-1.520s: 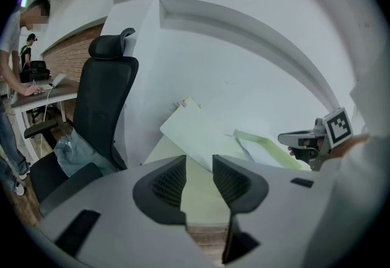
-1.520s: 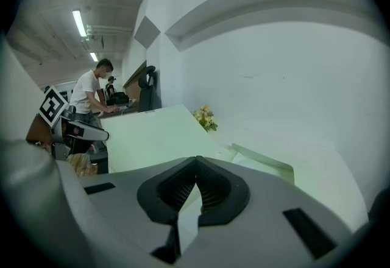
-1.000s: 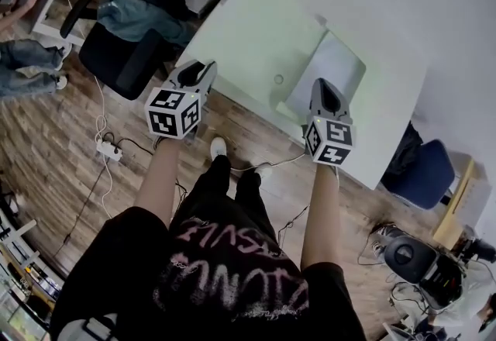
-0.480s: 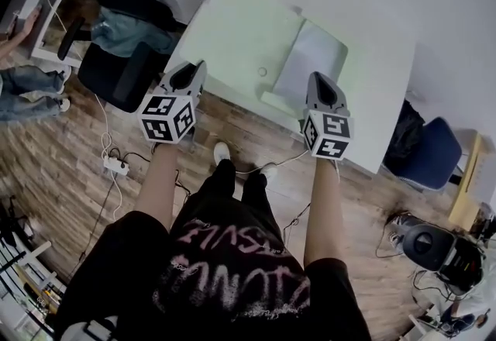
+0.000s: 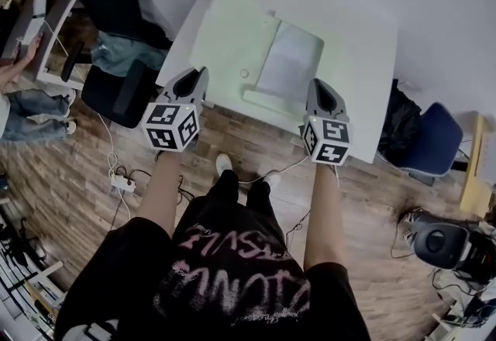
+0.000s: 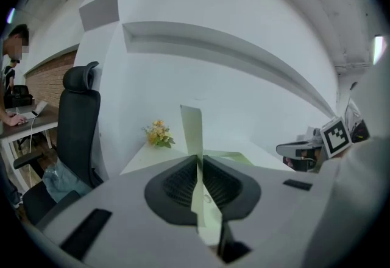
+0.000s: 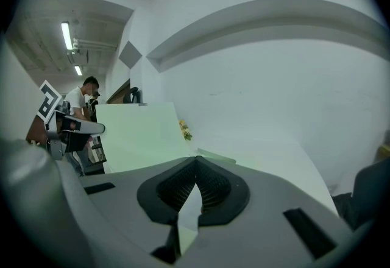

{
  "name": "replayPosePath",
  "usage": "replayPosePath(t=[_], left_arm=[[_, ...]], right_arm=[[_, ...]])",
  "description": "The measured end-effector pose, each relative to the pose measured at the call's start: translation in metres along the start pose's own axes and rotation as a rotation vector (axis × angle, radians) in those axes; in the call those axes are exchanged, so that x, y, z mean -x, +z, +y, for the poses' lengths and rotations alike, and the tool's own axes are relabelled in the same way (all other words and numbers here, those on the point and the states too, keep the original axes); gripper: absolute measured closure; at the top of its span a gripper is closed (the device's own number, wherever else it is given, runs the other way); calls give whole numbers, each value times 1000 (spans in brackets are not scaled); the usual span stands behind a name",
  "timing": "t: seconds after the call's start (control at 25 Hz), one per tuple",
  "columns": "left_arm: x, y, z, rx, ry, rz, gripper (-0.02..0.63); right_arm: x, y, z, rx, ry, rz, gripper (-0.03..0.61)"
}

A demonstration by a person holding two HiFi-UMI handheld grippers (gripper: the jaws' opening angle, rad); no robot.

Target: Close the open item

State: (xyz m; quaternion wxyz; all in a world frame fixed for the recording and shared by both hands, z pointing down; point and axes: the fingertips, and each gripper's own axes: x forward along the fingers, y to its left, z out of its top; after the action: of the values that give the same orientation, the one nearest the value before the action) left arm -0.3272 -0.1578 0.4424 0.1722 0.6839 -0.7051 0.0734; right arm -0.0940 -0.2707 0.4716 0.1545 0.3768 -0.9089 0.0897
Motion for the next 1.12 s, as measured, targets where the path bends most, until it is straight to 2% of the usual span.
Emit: replayPosePath(t=[0.6, 0.88, 1.12], left_arm=[[-17, 0, -113, -180, -58, 36, 586], [-39, -28, -180, -311, -154, 110, 574], [-53, -47, -206, -411, -175, 166, 569]], right_arm=[[80, -16, -80, -78, -108, -52, 569], [116, -37, -119, -94, -170, -30, 568], [137, -52, -146, -115, -220, -19, 569]])
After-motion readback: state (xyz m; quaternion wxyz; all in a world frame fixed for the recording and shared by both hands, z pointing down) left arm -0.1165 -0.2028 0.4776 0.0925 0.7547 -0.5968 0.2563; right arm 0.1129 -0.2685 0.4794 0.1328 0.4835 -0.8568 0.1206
